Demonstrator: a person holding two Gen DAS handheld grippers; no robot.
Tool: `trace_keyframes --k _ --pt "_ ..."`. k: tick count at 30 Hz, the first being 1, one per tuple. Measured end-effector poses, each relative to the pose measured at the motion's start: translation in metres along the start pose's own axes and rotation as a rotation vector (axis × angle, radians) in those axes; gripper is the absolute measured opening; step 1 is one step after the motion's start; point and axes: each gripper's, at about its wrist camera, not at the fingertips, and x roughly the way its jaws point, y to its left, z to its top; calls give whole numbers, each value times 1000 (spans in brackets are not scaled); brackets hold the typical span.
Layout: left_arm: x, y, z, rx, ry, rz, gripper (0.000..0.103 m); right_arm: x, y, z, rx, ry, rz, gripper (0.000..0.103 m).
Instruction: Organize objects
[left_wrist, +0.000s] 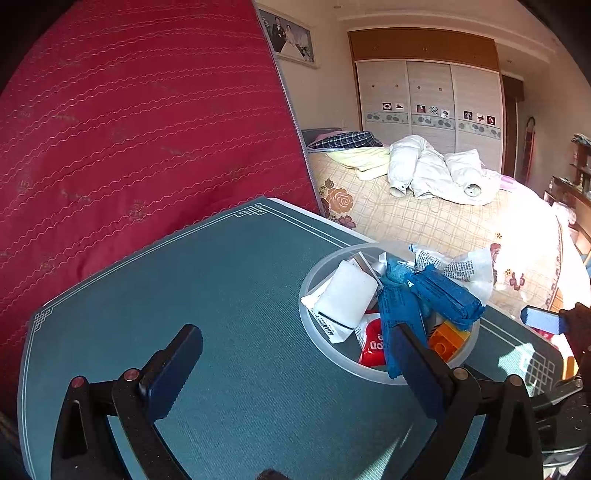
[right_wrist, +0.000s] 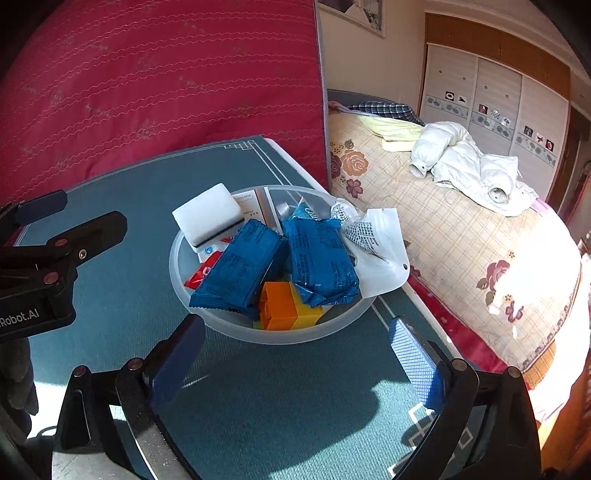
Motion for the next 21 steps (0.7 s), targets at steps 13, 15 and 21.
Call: trace_keyframes --k 13,15,21 --pt "0 -15 -4 32 40 37 103 -4 2 -2 -27 -12 -67 101" --pt "0 -17 -4 38 38 38 103 -4 2 -3 -30 -10 -72 101" --pt "2 -23 -5 56 43 25 103 -4 -1 -3 -26 -10 -86 101"
